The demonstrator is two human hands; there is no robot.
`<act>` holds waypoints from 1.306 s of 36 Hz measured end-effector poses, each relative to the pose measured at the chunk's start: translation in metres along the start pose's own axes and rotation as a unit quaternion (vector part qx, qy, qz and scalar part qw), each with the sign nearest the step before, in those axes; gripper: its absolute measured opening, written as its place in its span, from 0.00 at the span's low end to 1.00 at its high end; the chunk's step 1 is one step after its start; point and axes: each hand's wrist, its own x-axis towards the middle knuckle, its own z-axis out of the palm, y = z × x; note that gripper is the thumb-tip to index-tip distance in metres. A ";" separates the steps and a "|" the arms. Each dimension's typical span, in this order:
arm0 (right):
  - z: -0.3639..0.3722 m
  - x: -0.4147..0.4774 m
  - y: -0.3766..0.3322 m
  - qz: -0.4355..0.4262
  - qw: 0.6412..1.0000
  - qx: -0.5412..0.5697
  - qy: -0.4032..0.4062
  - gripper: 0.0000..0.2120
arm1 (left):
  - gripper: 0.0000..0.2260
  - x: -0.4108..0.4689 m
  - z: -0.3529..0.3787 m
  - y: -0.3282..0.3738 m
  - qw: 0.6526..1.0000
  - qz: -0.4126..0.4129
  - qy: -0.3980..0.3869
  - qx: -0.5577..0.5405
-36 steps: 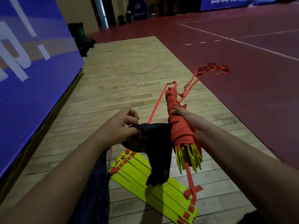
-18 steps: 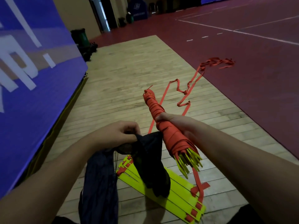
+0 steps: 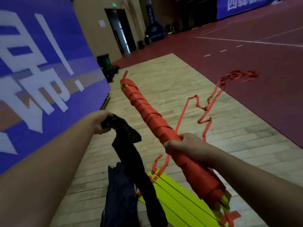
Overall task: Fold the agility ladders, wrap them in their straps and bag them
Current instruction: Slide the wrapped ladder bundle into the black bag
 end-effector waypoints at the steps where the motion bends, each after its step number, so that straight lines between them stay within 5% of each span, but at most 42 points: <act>1: 0.001 -0.002 -0.001 -0.011 1.000 0.007 -0.008 0.09 | 0.09 0.003 -0.004 -0.001 0.999 -0.006 -0.008 -0.038; 7: 0.005 -0.012 -0.001 -0.033 0.996 -0.024 -0.081 0.06 | 0.10 0.019 -0.025 -0.003 0.965 0.045 0.006 -0.257; 12: 0.010 -0.013 0.007 -0.009 0.989 -0.097 -0.115 0.18 | 0.12 0.008 -0.046 -0.003 0.943 0.069 0.016 -0.324; 17: 0.011 -0.013 0.011 -0.002 0.985 -0.125 -0.116 0.14 | 0.11 -0.002 -0.051 -0.010 0.975 0.108 0.036 -0.190; 20: 0.012 -0.010 0.011 0.000 0.984 -0.135 -0.115 0.14 | 0.13 0.005 -0.055 -0.009 0.979 0.150 0.121 -0.063; 24: 0.013 -0.007 0.013 0.017 0.983 -0.140 -0.120 0.16 | 0.15 0.002 -0.053 -0.004 0.935 0.252 0.220 0.119; 29: 0.017 -0.005 0.015 0.034 0.980 -0.144 -0.133 0.19 | 0.16 -0.015 -0.032 0.000 0.837 0.315 0.129 0.428; 33: 0.018 -0.006 0.012 0.056 0.982 -0.116 -0.142 0.23 | 0.15 -0.026 -0.014 -0.006 0.796 0.343 0.071 0.494; 37: 0.018 -0.006 0.013 0.084 0.982 -0.086 -0.142 0.29 | 0.14 -0.032 -0.006 -0.017 0.817 0.350 0.062 0.454; 41: 0.022 -0.008 0.011 0.128 0.975 0.046 -0.176 0.13 | 0.13 -0.034 -0.005 -0.034 0.857 0.343 0.078 0.376; 47: 0.033 -0.008 0.008 0.182 0.946 0.162 -0.213 0.10 | 0.10 -0.071 0.035 -0.047 0.888 0.374 -0.011 0.267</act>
